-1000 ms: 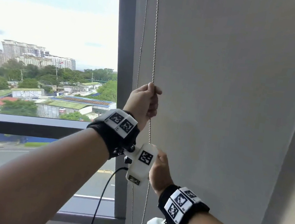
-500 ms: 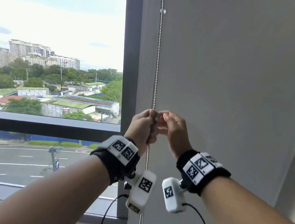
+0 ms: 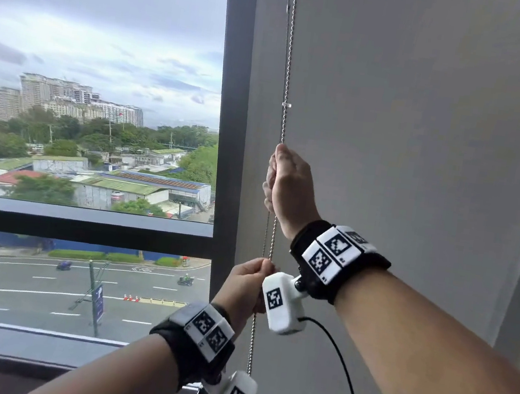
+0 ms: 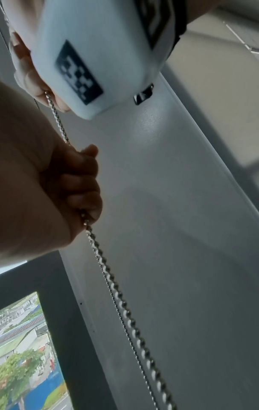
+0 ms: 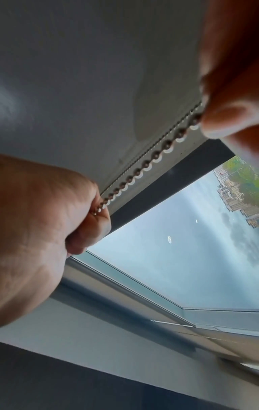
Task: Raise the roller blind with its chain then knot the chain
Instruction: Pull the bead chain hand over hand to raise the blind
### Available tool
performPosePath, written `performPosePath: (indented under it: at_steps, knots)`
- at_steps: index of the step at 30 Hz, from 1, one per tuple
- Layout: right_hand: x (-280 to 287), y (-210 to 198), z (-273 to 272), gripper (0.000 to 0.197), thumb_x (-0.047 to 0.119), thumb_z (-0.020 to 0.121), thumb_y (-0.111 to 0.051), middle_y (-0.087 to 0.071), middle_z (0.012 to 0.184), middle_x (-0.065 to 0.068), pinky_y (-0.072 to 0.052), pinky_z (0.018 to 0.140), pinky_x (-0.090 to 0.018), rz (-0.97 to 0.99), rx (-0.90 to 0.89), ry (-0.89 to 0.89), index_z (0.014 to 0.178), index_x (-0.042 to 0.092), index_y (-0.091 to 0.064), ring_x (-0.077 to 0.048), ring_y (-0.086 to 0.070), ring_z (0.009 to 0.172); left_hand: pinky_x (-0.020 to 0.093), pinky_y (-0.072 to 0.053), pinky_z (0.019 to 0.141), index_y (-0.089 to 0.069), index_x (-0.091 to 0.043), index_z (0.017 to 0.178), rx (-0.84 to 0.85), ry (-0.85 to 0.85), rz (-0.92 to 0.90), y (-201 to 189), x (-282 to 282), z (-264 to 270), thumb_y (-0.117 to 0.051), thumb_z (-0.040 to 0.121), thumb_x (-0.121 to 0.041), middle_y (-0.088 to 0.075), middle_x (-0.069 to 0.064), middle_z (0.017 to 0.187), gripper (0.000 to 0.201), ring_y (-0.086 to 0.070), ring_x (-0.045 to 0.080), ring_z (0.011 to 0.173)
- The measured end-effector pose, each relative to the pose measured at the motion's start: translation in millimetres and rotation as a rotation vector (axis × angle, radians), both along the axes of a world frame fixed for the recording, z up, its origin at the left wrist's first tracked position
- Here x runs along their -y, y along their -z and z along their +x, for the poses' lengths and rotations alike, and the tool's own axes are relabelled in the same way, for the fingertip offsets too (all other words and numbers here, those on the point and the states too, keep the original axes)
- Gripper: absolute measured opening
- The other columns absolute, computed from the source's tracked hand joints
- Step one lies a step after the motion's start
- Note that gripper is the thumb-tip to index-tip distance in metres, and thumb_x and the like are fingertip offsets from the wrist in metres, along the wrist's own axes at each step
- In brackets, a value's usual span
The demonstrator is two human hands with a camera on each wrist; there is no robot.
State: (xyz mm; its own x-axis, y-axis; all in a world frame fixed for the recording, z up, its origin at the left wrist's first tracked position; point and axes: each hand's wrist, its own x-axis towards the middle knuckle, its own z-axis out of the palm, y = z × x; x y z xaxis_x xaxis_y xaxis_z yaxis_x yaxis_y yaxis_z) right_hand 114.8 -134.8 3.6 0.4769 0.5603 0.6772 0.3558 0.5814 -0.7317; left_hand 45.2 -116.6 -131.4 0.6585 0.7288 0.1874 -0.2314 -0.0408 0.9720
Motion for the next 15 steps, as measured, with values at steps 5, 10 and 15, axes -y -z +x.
performPosePath:
  at_steps: [5,10,15]
  knots:
    - [0.4,4.3,1.1,0.033,0.024,0.102,-0.033,-0.028,0.055,0.001,-0.022,0.034,-0.018,0.018,-0.010,-0.009,0.074,0.009,-0.041,-0.006,-0.023,0.036,0.033,-0.045,0.066,-0.068,-0.011,0.094,0.104,0.026,-0.012,-11.3,-18.0,-4.0,-0.042,0.096,-0.020,-0.067,0.010,0.080,0.028,-0.059,0.024,0.071]
    - [1.0,25.0,0.5,0.033,0.026,0.102,-0.034,-0.028,0.055,-0.001,-0.024,0.037,-0.020,0.004,-0.035,-0.021,0.075,0.009,-0.042,-0.009,-0.023,0.038,0.029,-0.043,0.068,-0.063,-0.012,0.093,0.148,0.036,0.064,-41.3,-26.9,-6.0,-0.036,0.098,-0.024,-0.066,0.005,0.081,0.030,-0.059,0.019,0.073]
    - [-7.4,58.4,4.7,0.037,0.038,0.092,-0.039,-0.048,0.050,0.009,-0.038,0.054,-0.032,-0.015,-0.026,0.044,0.065,0.014,-0.051,-0.014,-0.043,0.047,0.024,-0.048,0.061,-0.061,-0.007,0.101,0.240,0.067,0.087,-70.7,-33.1,-6.3,-0.034,0.099,-0.028,-0.059,0.012,0.088,0.035,-0.056,0.019,0.072]
